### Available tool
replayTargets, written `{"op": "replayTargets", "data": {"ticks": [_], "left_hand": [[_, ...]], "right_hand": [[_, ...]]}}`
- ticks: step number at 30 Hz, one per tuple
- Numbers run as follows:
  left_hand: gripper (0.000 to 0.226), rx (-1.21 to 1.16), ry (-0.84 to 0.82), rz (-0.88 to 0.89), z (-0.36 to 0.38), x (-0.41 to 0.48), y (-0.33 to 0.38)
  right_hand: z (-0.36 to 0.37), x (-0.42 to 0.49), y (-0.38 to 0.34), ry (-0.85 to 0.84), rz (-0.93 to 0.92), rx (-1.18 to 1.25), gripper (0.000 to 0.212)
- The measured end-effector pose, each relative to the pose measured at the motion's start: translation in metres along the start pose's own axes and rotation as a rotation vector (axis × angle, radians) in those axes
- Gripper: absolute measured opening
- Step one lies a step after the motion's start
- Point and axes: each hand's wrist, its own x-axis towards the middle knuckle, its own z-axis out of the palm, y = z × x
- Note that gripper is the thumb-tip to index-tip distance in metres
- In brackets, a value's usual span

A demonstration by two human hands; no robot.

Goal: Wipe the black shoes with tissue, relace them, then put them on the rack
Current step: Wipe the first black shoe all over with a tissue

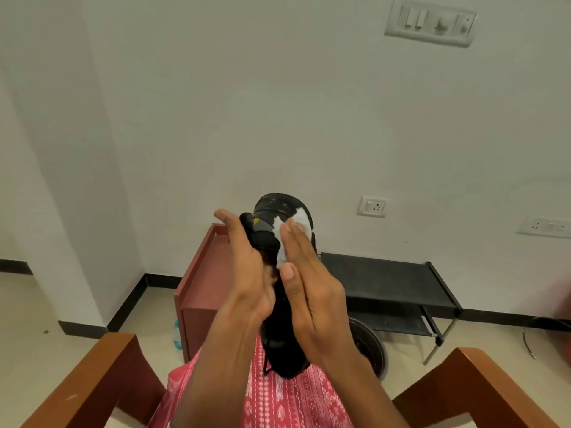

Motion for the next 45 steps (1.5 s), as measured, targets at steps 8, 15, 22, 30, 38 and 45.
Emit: {"op": "replayTargets", "data": {"ticks": [8,15,22,30,38,45], "left_hand": [[0.102,-0.040,0.082,0.050,-0.011,0.005,0.005],[0.095,-0.056,0.091,0.075,-0.011,-0.002,0.000],[0.095,-0.133,0.175,0.122,-0.018,0.001,0.006],[0.093,-0.096,0.116,0.045,-0.006,-0.002,0.000],[0.088,-0.142,0.143,0.112,-0.012,-0.002,0.001],[0.085,-0.119,0.247,0.091,-0.012,-0.003,0.007]], "right_hand": [[0.017,-0.019,0.000,-0.037,0.134,0.024,0.059],[0.023,0.022,-0.018,-0.036,0.027,-0.002,0.050],[0.027,-0.029,0.001,0.055,0.065,-0.020,0.049],[0.023,0.009,-0.008,0.055,0.049,-0.069,0.056],[0.015,0.016,0.003,-0.009,-0.052,-0.092,0.051],[0.021,-0.033,0.026,0.263,-0.025,-0.181,0.040]]}}
